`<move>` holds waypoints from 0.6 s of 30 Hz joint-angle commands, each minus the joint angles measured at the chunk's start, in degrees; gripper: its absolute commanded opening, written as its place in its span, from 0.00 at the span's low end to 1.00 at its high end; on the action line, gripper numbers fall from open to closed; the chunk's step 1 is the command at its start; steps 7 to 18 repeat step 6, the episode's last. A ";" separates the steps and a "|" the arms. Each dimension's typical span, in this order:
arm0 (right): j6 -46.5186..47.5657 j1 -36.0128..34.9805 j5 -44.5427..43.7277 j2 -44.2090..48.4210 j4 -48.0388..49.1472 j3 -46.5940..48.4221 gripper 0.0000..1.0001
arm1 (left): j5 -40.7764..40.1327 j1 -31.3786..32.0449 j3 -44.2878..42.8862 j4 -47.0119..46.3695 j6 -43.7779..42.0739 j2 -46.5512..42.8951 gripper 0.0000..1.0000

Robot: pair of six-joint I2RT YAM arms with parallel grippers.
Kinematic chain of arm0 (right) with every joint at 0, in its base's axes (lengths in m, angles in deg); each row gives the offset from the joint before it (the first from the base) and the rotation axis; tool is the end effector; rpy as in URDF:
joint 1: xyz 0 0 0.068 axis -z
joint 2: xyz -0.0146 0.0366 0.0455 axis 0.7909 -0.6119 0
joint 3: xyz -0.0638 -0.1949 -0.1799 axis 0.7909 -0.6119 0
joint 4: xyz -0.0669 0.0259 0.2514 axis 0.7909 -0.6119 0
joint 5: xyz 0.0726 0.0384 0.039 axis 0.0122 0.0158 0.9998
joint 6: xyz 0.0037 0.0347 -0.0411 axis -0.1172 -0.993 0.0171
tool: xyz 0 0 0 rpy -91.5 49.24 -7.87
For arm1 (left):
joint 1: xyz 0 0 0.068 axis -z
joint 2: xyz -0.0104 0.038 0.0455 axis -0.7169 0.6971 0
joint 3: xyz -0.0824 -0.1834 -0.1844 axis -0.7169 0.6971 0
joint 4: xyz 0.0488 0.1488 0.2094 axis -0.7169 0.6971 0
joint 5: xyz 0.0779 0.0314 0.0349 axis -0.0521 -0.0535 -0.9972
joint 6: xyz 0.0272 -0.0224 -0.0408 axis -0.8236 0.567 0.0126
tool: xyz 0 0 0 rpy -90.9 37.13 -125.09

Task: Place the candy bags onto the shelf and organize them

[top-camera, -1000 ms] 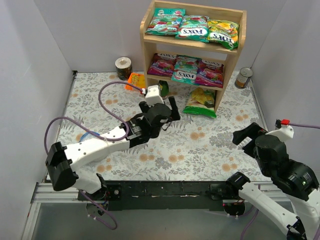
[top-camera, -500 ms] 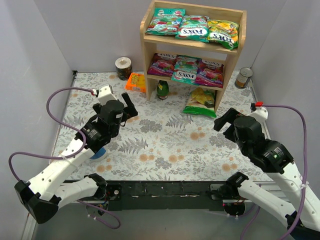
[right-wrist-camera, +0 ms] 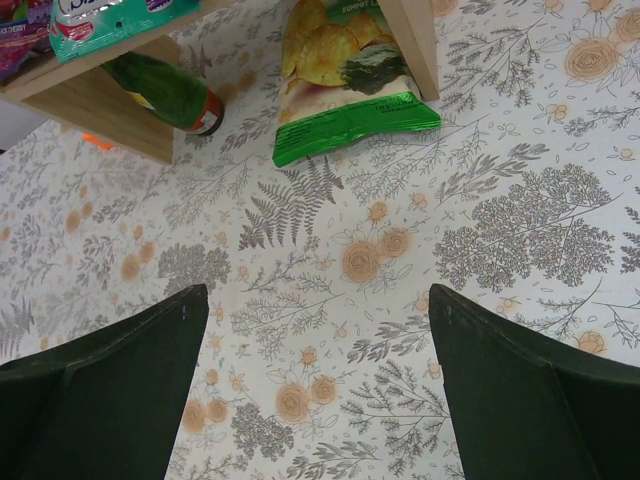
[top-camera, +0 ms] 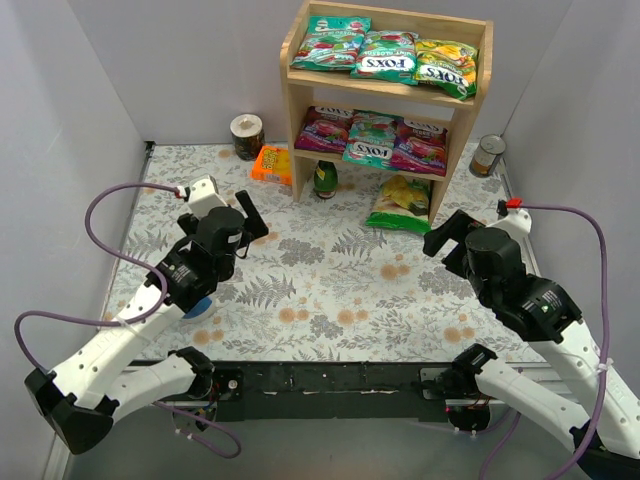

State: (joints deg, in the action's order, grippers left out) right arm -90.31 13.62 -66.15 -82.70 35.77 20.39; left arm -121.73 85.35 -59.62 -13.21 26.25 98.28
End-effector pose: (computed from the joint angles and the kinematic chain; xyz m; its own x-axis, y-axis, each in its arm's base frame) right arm 0.1076 0.0598 0.3693 -0.3230 0.5314 -0.7831 0.1999 0.8471 0.4924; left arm 0.1637 -0.1047 0.3527 -0.1331 -0.8291 -0.5430 -0.3601 0.5509 -0.7529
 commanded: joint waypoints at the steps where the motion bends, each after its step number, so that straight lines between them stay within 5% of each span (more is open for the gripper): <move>1: 1.07 -0.19 -0.61 -0.16 2.23 0.91 0.98 | -2.10 -0.18 0.96 0.87 1.39 -0.80 0.98; 18: 1.07 -0.19 -0.79 -0.16 1.70 0.74 0.98 | -3.32 -0.18 -0.18 3.14 2.89 0.60 0.98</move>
